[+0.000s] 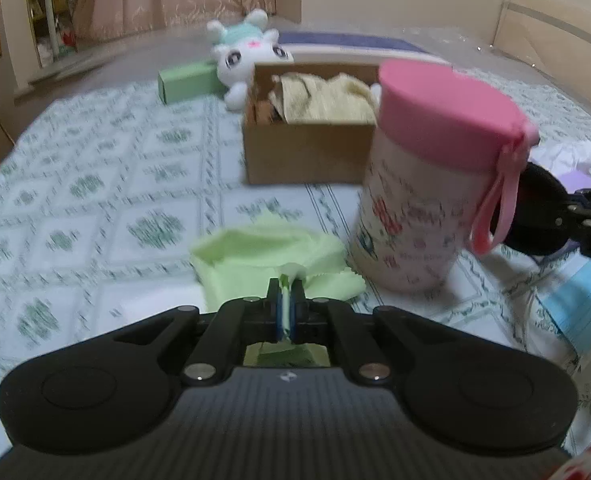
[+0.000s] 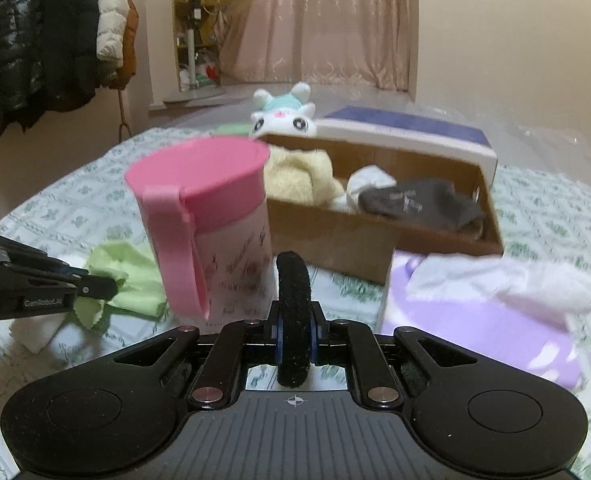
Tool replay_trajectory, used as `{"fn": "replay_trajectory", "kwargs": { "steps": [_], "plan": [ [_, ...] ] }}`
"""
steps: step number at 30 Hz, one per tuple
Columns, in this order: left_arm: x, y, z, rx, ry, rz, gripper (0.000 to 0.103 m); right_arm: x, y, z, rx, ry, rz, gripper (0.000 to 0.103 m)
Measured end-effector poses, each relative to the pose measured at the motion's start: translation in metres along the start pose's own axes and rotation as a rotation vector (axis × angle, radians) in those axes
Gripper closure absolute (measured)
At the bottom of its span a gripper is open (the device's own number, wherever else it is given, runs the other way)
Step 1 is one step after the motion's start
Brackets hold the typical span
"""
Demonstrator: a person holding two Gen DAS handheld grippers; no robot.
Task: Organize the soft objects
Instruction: 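Grasp the green cloth with the left gripper while the right carries the black pad, release both into the box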
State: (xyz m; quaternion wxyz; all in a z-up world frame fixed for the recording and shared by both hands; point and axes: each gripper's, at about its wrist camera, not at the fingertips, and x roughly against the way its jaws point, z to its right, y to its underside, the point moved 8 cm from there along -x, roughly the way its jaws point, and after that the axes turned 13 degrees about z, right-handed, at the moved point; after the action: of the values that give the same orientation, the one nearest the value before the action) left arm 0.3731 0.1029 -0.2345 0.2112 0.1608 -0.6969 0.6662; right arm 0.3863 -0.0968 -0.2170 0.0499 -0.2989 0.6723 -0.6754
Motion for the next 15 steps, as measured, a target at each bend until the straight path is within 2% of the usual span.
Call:
{"fn": "replay_trajectory", "kwargs": {
  "steps": [8, 15],
  "plan": [
    [0.013, -0.047, -0.026, 0.022, -0.002, 0.061, 0.100, 0.007, -0.041, 0.017, -0.038, -0.044, 0.054, 0.092],
    [0.012, -0.096, -0.035, -0.002, 0.016, 0.129, 0.100, 0.002, -0.076, 0.041, -0.041, -0.060, 0.096, 0.092]
  ]
}}
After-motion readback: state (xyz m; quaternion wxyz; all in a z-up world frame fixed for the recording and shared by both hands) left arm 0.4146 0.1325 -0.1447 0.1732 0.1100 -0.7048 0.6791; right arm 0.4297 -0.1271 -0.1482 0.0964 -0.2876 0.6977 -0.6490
